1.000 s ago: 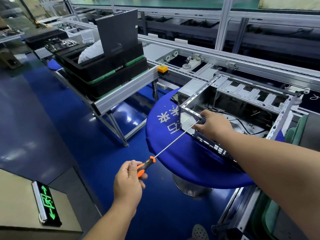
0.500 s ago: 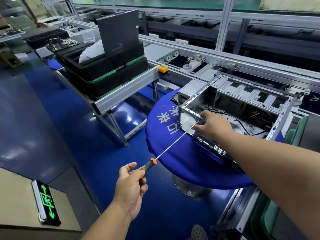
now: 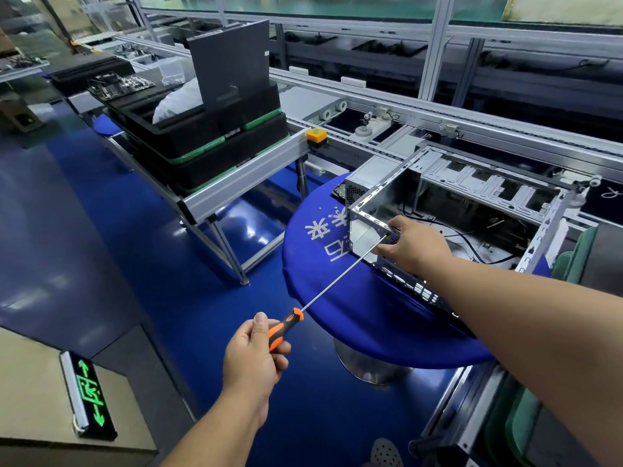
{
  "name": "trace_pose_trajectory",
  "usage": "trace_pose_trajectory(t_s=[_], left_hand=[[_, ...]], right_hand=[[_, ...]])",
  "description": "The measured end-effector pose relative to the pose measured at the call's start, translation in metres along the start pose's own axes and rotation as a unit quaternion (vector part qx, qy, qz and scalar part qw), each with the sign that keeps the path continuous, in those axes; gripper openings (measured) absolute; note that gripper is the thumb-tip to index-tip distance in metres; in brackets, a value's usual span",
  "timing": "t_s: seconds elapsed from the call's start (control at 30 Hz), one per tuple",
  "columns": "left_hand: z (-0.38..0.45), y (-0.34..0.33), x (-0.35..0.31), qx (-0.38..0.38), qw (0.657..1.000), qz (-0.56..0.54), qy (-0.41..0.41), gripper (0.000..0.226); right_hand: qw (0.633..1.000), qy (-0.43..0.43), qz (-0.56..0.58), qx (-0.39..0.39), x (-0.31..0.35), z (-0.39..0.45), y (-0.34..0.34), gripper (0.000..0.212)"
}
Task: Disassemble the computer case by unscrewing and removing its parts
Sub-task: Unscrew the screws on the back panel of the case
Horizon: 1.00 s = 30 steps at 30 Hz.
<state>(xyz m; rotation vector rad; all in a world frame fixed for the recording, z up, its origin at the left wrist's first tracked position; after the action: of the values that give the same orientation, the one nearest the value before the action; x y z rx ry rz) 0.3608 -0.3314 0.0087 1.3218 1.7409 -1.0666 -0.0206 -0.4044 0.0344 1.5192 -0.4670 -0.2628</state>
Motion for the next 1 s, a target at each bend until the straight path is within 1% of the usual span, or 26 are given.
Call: trace_pose_trajectory(t_s=[0.07,0.13,0.2,0.23,0.27,0.3,0.33,0.37,0.4,0.43,0.47,0.5,0.53,0.57,0.6,0.63,0.7,0.8,0.9,1.0], left_hand=[[-0.001,-0.001,0.002,-0.010,1.000,-0.006,0.022,0.048],[-0.001,-0.002,0.003,-0.018,0.999,-0.018,0.043,0.052],[-0.001,-0.002,0.003,-0.015,0.998,-0.025,0.057,0.054],[0.000,-0.003,0.003,-0.010,0.998,-0.026,0.060,0.054],[0.000,-0.003,0.003,-0.005,0.998,-0.028,0.061,0.054],[0.001,-0.003,0.003,0.001,0.998,-0.031,0.063,0.053],[0.001,-0.003,0.003,0.006,0.997,-0.034,0.065,0.052],[0.001,-0.003,0.004,0.010,0.997,-0.037,0.067,0.051],[0.001,-0.003,0.005,0.013,0.997,-0.040,0.069,0.051],[0.001,-0.003,0.005,0.017,0.996,-0.043,0.071,0.050],[0.000,-0.003,0.005,0.019,0.996,-0.044,0.073,0.050],[0.001,-0.002,0.005,0.021,0.996,-0.044,0.075,0.050],[0.001,-0.002,0.005,0.020,0.996,-0.044,0.076,0.050],[0.001,-0.002,0.005,0.019,0.996,-0.045,0.078,0.050],[0.002,-0.001,0.005,0.017,0.996,-0.046,0.080,0.050],[0.002,-0.001,0.006,0.016,0.995,-0.047,0.082,0.050],[0.002,-0.001,0.006,0.016,0.995,-0.045,0.087,0.050],[0.001,-0.001,0.007,0.017,0.995,-0.044,0.089,0.048],[0.002,-0.001,0.006,0.019,0.995,-0.042,0.089,0.047],[0.002,0.000,0.004,0.020,0.995,-0.040,0.088,0.047]], right_hand=[[1.000,0.003,-0.003,0.011,0.000,0.000,0.000,0.077],[0.999,0.011,0.002,0.034,0.001,-0.001,0.001,0.075],[0.998,0.018,0.028,0.044,0.003,-0.004,0.008,0.077],[0.998,0.028,0.047,0.013,0.005,-0.007,0.017,0.077],[0.996,0.039,0.065,-0.045,0.007,-0.012,0.028,0.073],[0.989,0.048,0.093,-0.107,0.009,-0.020,0.039,0.065],[0.978,0.047,0.134,-0.153,0.010,-0.029,0.046,0.053],[0.966,0.027,0.192,-0.171,0.012,-0.038,0.047,0.039],[0.952,-0.019,0.259,-0.162,0.012,-0.046,0.041,0.024],[0.929,-0.086,0.336,-0.130,0.012,-0.052,0.028,0.014],[0.884,-0.168,0.430,-0.073,0.011,-0.056,0.009,0.013],[0.808,-0.245,0.535,0.011,0.016,-0.060,-0.013,0.016],[0.715,-0.302,0.623,0.096,0.025,-0.066,-0.032,0.017],[0.635,-0.339,0.678,0.151,0.034,-0.070,-0.044,0.017],[0.579,-0.359,0.709,0.179,0.039,-0.069,-0.050,0.018],[0.542,-0.365,0.733,0.188,0.043,-0.066,-0.053,0.021],[0.498,-0.349,0.773,0.182,0.048,-0.054,-0.051,0.028],[0.454,-0.331,0.807,0.181,0.055,-0.039,-0.043,0.036],[0.414,-0.337,0.828,0.174,0.061,-0.031,-0.042,0.036],[0.371,-0.343,0.848,0.157,0.062,-0.028,-0.042,0.032]])
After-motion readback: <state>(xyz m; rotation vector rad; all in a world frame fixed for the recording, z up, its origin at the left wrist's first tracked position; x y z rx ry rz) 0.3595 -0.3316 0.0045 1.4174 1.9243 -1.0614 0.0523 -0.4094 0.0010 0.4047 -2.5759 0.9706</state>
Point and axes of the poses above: each hand's wrist, its own z-axis towards the middle knuckle, its own y-axis out of the back of the hand, x = y × z, the point moved 6 cm from there along z, towards the middle knuckle, and after that the axes turned 15 degrees about -z, right-handed, at the moved point
